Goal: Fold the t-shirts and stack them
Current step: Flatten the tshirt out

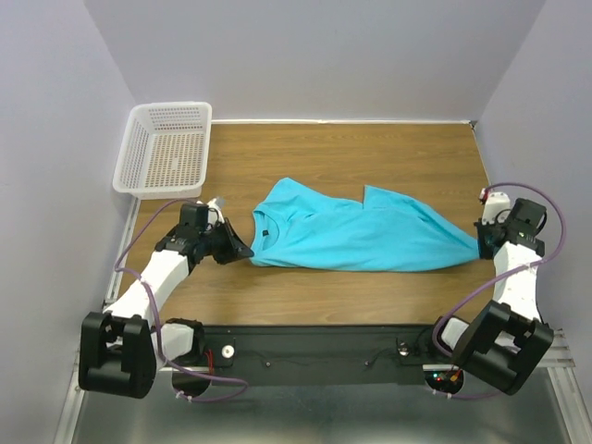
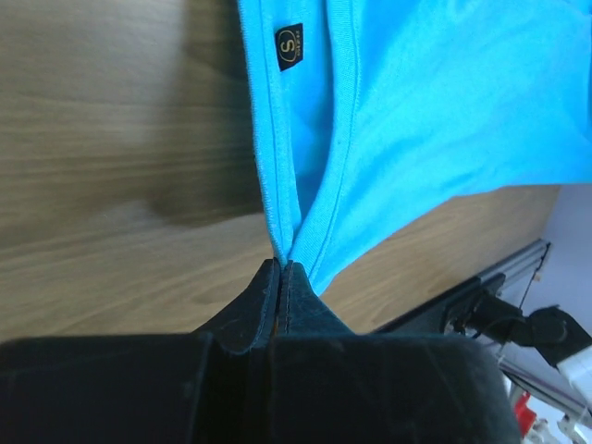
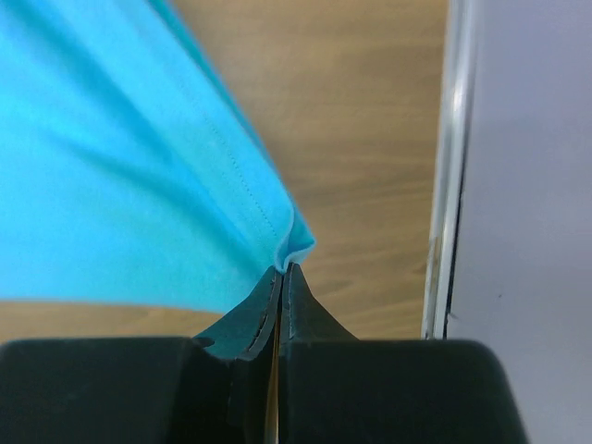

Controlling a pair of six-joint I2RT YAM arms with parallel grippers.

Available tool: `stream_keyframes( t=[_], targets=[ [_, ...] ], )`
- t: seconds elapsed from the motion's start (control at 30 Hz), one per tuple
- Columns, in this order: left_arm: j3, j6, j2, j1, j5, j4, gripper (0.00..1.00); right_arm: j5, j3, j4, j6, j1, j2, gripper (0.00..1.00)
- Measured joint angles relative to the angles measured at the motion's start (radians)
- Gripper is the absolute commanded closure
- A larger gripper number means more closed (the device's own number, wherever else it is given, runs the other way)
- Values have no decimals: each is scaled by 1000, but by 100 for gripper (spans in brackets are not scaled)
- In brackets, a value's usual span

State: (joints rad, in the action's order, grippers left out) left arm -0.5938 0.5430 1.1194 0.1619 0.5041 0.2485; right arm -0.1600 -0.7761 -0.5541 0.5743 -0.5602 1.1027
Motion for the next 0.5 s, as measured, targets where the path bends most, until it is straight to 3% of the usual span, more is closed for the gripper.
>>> stream_keyframes(
  t=[0.13,0.2,0.23,0.27,0.3,0.33,0.4,0.5],
  targets=[
    [27,6,-45,23,27,40,99,-10,26,-108,104,-2,-20,99],
    [30,8,-59,31,31,75,82,-22,25,-153,151,-2,-37,95],
    [30,10,-71,34,29,92,61,-24,25,-178,175,-2,-46,81],
    [28,8,-90,35,23,115,53,-26,25,-195,192,-2,-50,56],
    [19,6,-111,35,9,147,41,-26,25,-217,213,-2,-50,39],
    [11,9,-124,35,-5,164,38,-30,25,-227,233,-2,-48,21],
    [-25,-5,-153,35,-42,214,34,-45,13,-254,242,-3,-42,13],
    [-130,-22,-188,35,-106,269,31,-130,-75,-301,244,-3,-6,11]
  ],
)
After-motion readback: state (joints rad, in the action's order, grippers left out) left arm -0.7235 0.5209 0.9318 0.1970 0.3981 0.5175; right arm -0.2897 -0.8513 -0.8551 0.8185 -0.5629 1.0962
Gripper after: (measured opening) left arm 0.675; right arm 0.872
